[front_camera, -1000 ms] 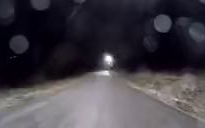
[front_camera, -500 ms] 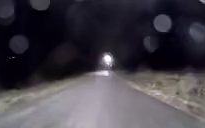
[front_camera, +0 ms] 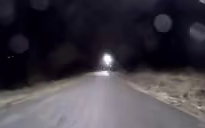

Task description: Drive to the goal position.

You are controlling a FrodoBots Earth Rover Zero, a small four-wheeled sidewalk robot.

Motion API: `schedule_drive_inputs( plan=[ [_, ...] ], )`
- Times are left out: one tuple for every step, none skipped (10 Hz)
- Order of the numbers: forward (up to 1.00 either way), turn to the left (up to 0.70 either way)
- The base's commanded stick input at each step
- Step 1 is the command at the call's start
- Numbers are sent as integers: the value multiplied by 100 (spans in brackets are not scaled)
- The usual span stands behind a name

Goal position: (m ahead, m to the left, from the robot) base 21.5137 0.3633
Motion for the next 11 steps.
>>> schedule_drive_inputs(
  plan=[
    [70, 0],
    [70, 0],
    [70, 0],
    [70, -2],
    [70, -2],
    [70, -2],
    [70, -2],
    [70, -1],
    [70, 0],
    [70, 0],
    [70, 0]
  ],
)
